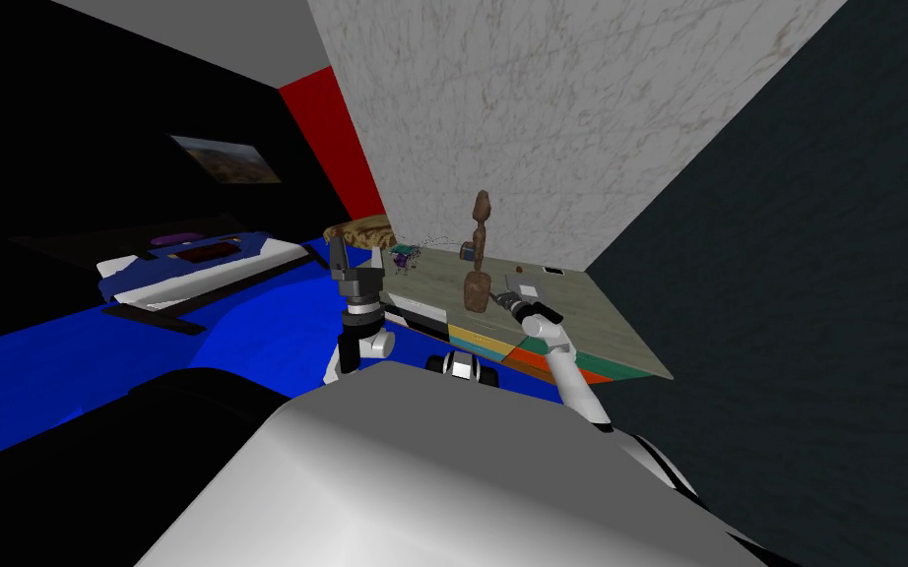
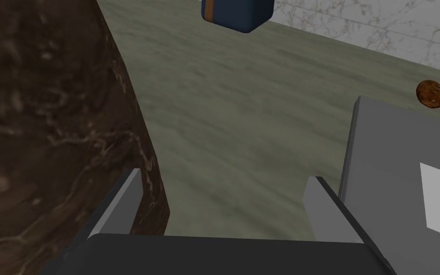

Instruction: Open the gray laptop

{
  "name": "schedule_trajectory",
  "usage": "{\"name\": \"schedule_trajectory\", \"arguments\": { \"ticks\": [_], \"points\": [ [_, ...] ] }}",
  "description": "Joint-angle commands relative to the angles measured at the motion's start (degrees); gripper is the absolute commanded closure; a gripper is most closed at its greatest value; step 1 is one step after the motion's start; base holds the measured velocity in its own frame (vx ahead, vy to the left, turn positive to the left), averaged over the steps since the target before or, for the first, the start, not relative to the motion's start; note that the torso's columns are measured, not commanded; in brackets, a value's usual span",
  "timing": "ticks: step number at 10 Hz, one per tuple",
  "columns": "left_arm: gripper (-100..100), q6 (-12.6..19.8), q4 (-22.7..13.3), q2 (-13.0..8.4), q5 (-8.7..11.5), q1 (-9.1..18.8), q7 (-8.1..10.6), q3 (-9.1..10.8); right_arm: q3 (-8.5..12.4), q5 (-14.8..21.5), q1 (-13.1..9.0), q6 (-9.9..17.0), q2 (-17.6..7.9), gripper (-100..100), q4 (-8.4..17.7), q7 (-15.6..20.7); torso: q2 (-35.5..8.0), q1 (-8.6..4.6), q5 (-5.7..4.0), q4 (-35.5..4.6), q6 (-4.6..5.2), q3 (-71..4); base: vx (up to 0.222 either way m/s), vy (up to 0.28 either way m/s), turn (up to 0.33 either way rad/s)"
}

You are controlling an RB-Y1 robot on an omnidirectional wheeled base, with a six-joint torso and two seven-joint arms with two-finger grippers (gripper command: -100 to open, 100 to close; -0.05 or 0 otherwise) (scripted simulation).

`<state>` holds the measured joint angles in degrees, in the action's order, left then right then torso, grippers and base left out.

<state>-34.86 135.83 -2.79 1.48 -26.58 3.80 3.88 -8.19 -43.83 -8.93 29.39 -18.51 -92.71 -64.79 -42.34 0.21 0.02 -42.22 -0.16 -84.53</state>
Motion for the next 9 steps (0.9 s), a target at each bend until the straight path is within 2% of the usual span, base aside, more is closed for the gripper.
{"name": "schedule_trajectory", "arguments": {
  "ticks": [1,4,5,6,7,9],
  "points": [
    [0,0.0,0.0,0.0,0.0,0.0,0.0,0.0,0.5,-0.6,-0.6,2.3,-2.0,-100,-2.4,-2.0,0.0,-0.03,0.02,0.0,0.1,0.0,0.014,0.041,-0.062],
    [0,0.0,0.0,0.0,0.0,0.0,0.0,0.0,1.2,-1.5,-1.5,6.2,-5.2,-100,-6.5,-5.4,0.1,-0.2,-0.01,-0.1,0.15,0.0,0.011,0.052,-0.074],
    [0,0.0,0.0,0.0,0.0,0.0,0.0,0.0,1.4,-1.7,-1.7,7.0,-5.9,-100,-7.3,-6.1,0.1,-0.21,-0.02,-0.1,0.16,0.0,0.011,0.052,-0.057],
    [0,0.0,0.0,0.0,0.0,0.0,0.0,0.0,1.3,-1.7,-1.4,6.3,-5.5,-100,-6.8,-5.5,0.1,-0.22,-0.02,-0.1,0.16,0.0,0.005,0.023,-0.011],
    [0,0.0,0.0,0.0,0.0,0.0,0.0,0.0,1.4,-1.8,-1.4,6.6,-5.6,0,-6.9,-5.7,0.0,-0.3,-0.05,-0.1,0.15,0.0,0.001,0.005,0.003],
    [0,0.0,0.0,0.0,0.0,0.0,0.0,0.0,1.3,-1.8,-1.4,6.6,-5.6,0,-6.9,-5.7,0.0,-0.27,-0.04,-0.1,0.16,0.0,0.0,0.0,0.0]
  ]
}}
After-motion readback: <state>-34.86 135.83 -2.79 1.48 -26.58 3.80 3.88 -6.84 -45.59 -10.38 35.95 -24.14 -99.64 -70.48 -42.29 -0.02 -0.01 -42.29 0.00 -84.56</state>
